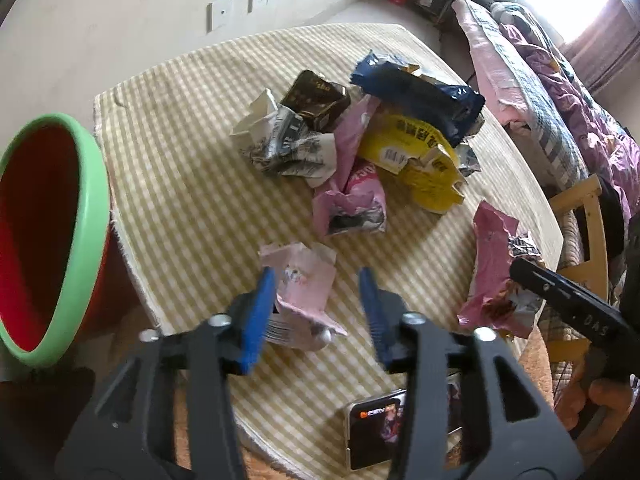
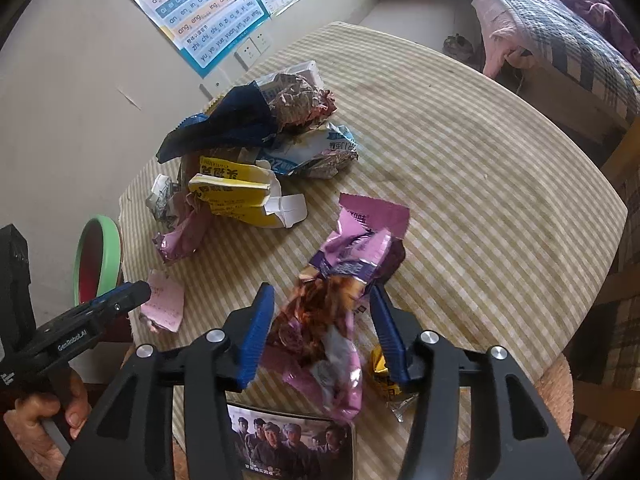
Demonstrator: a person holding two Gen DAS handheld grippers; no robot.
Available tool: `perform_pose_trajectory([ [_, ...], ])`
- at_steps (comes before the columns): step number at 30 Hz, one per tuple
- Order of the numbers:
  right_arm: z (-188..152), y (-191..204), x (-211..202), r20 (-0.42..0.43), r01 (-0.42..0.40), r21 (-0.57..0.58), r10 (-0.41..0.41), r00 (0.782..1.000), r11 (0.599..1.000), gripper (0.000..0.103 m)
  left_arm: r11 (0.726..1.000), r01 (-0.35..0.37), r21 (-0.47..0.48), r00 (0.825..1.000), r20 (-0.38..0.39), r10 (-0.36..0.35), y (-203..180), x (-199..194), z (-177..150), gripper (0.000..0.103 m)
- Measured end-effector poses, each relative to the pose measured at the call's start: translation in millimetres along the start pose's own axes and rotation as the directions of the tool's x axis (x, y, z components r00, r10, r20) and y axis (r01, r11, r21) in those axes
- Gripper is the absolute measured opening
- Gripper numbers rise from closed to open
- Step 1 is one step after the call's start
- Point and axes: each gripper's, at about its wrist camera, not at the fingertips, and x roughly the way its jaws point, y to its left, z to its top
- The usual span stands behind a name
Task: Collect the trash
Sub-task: 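Grasp the small pink-white wrapper with the left gripper and lift it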
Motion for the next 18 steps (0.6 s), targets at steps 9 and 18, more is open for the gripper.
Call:
perform_pose_trajectory([
  [9,-4.5,1.1,-3.2,-0.012,-0.013,0.004,0.013,1.0,1.0,0.05,0.999,-0.029,-0.044,1.0,-0.002,0.028,15.9,-5.9,-4.9,0.057],
  [18,-8.3,-2.3,-3.7,-0.029,-0.021,0.024,0.021,0.999,0.999,0.05,1.0,0.01,-0.02,0.995,-0.101,-0.012,2.1,23.9,-18.2,0.061],
])
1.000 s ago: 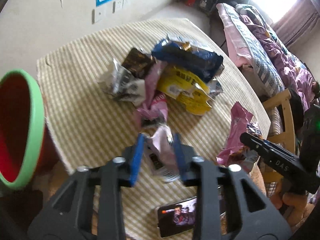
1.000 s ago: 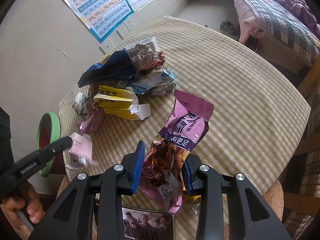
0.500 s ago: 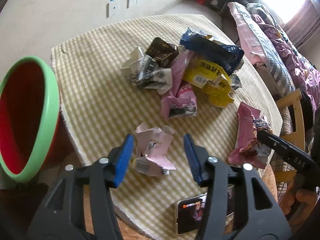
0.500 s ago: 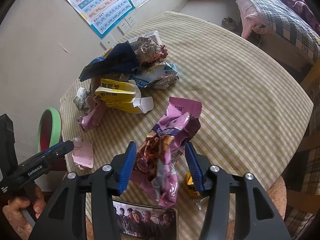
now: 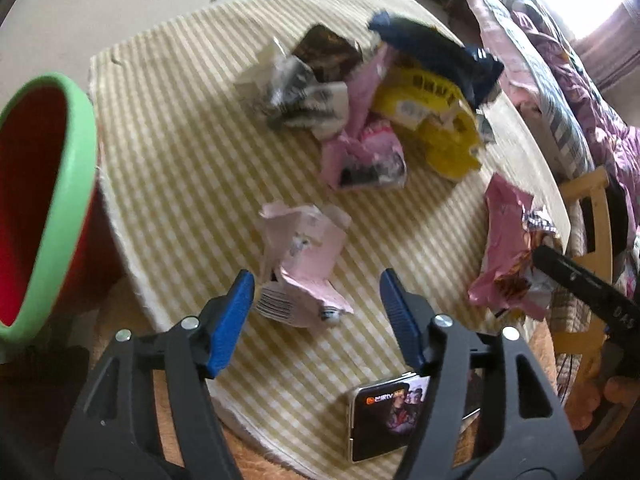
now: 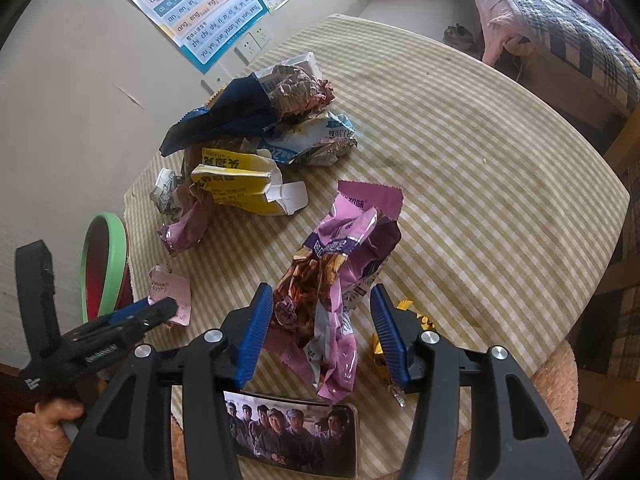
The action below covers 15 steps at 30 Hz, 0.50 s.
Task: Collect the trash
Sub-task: 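Grasp the small pink-white wrapper with the left gripper and lift it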
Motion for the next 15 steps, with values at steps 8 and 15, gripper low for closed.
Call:
perform_pose_trajectory([
  [8,-3.3,-1.6,-0.8,-0.011,-0.015,0.015,0.015,1.0,1.0,0.021,1.0,0.01,-0.029,1.0,-0.011,-0.01,8.6,4.0,0.7,0.032],
  [15,-3.9,3.2,-6.1,0.012,-0.025,0.004,0.025,1.0,1.0,0.012,1.0,0.012,-0.029,1.0,0.016,-0.011,11.7,-4.0,-0.2,0.026],
])
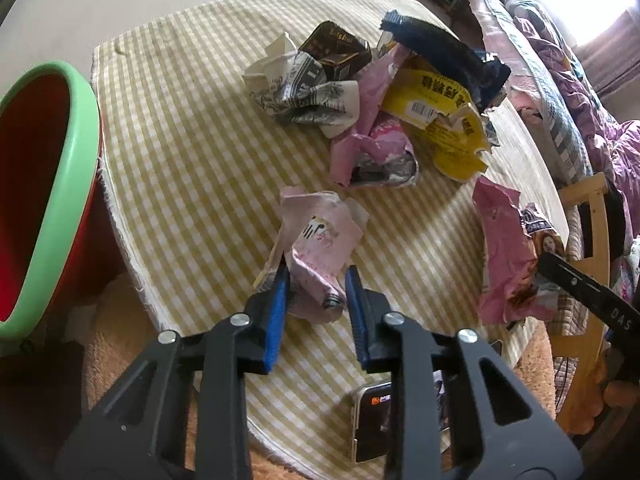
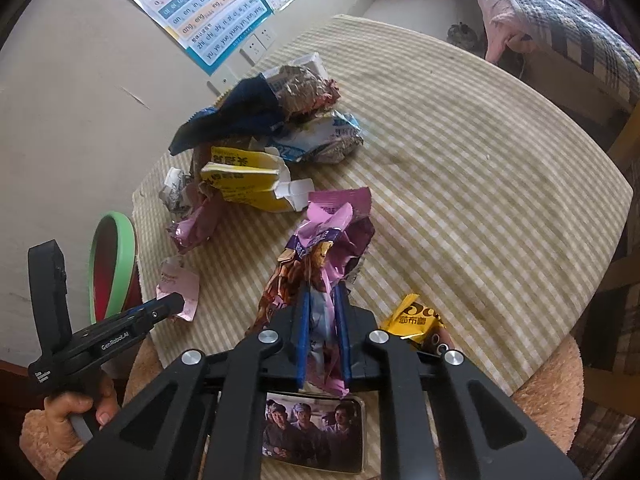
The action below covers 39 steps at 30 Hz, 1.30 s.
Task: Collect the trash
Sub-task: 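Grasp the small pink-white wrapper with the left gripper and lift it, then carry both wrappers over the bucket and open both grippers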
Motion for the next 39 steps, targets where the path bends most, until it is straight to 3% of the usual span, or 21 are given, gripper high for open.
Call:
perform_pose_trajectory([
  [4,1.9,0.5,-5.1,0.017,0.003,-0.005,-0.003,1.0,1.0,0.012,1.0,0.0,0.0,1.0,0.018,0.0,3.2,-7.2,1.8,0.014],
  [9,0.3,-4.4,2.1,-0.014,0.007,0.015,-0.006,1.0,1.0,0.013,1.0,-0.01,-0.009,1.0,0.011,0.01,4.1,-4.0,1.6,0.014],
  [10,-0.6,-5.6,3.7,-0.021,0.002,0.021,-0.001,1.0,1.0,0.014,1.0,-0.008,-0.008,1.0,0.008,0.008,4.0,-3.1,1.6,0.016],
  [12,-1.6,-6.2,5.1,-0.029,0.003,0.025,-0.003,1.0,1.0,0.015,1.0,-0.005,-0.005,1.0,0.015,0.005,3.7,-4.2,0.6,0.033],
  [14,-1.5,-5.6,5.4,-0.03,0.003,0.023,-0.003,1.0,1.0,0.015,1.0,-0.012,0.008,0.999,0.034,0.012,2.5,-6.5,0.6,0.044],
  [17,-2.1,-5.2,7.8,-0.039,0.004,0.02,-0.003,0.999,1.0,0.017,0.998,-0.031,0.052,0.998,0.053,0.028,-7.8,-4.8,2.6,0.052],
  [19,-3.0,-5.6,12.4,-0.055,0.006,0.024,-0.004,0.998,1.0,0.033,0.994,-0.062,0.092,0.997,0.055,0.057,-13.4,2.7,3.9,0.055],
  [22,-5.5,-6.8,16.4,-0.07,0.001,0.035,0.001,0.998,0.999,0.034,0.989,-0.088,0.117,0.995,0.064,0.081,-18.0,9.5,4.1,0.058],
  [23,-5.5,-6.7,15.7,-0.067,0.003,0.033,-0.001,0.998,0.999,0.032,0.987,-0.098,0.131,0.994,0.069,0.089,-20.7,9.3,4.0,0.057],
  [25,-4.3,-5.4,13.4,-0.057,-0.005,0.031,0.007,0.998,1.0,0.014,0.982,-0.106,0.156,0.992,0.078,0.095,-24.3,8.1,3.5,0.048],
  [26,-3.1,-3.7,11.5,-0.049,-0.007,0.025,0.009,0.999,1.0,0.014,0.984,-0.087,0.156,0.995,0.061,0.078,-25.2,9.5,3.4,0.023],
  [33,1.3,5.0,-2.5,0.009,-0.003,-0.015,0.003,1.0,1.0,0.014,0.995,-0.043,0.093,0.999,0.038,0.04,-16.9,9.3,4.2,0.023],
  [39,6.3,11.1,-14.1,0.046,-0.005,-0.025,0.006,0.999,1.0,0.014,0.998,-0.03,0.054,0.99,0.137,0.022,-0.8,-28.6,10.3,0.023],
])
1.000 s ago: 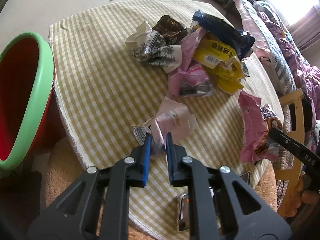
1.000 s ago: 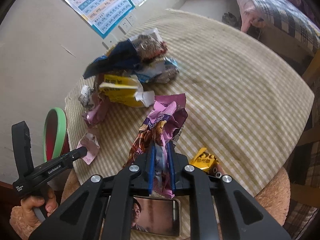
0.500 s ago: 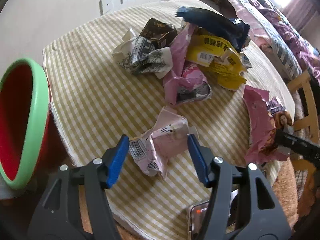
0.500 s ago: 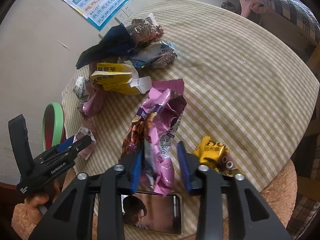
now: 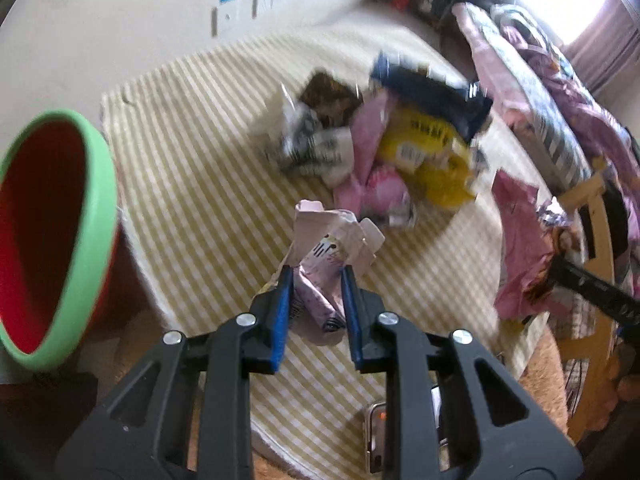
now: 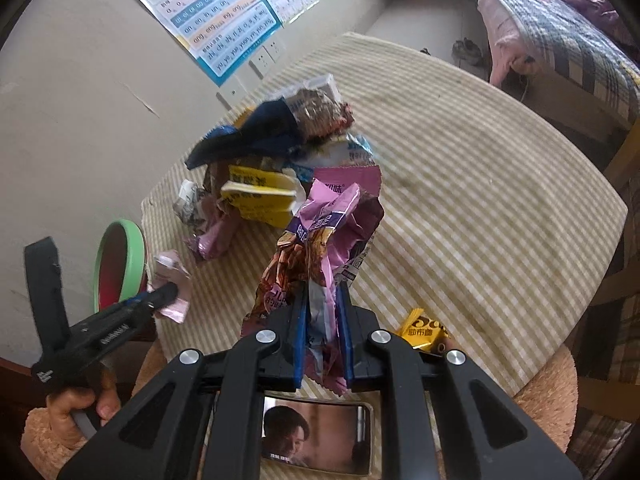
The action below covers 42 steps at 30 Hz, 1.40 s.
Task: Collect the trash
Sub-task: 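Carry both wrappers over the bucket and open both grippers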
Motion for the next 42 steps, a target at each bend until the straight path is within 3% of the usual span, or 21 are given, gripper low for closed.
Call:
perform_pose_trajectory([
  [8,8.8,27.8,-5.7,0.024,-0.004,-0.07,0.005,1.0,0.998,0.014,0.999,-0.024,-0.048,0.993,0.116,0.029,21.2,-38.6,12.6,0.023],
  [21,27.2,104.2,-2.0,0.036,-0.056,-0.249,0.067,0.997,0.967,0.014,0.979,-0.103,-0.175,0.976,0.173,0.134,81.7,-60.6,9.0,0.023],
  [25,33.1,151.6,13.1,0.006,-0.111,-0.349,0.121,0.993,0.931,0.014,0.961,-0.136,-0.242,0.97,0.164,0.178,112.4,-64.1,2.6,0.023],
  [31,26.4,229.1,50.7,-0.115,-0.232,-0.471,0.202,0.973,0.851,0.014,0.92,-0.199,-0.337,0.951,0.159,0.264,158.9,-76.2,-9.5,0.023],
  [36,9.9,285.3,79.0,-0.18,-0.28,-0.574,0.215,0.96,0.77,0.014,0.88,-0.236,-0.412,0.938,0.141,0.317,192.1,-83.4,-20.4,0.023],
  [42,6.8,321.7,98.9,-0.207,-0.301,-0.615,0.22,0.953,0.729,0.015,0.854,-0.248,-0.458,0.929,0.137,0.343,211.7,-89.7,-29.1,0.023],
])
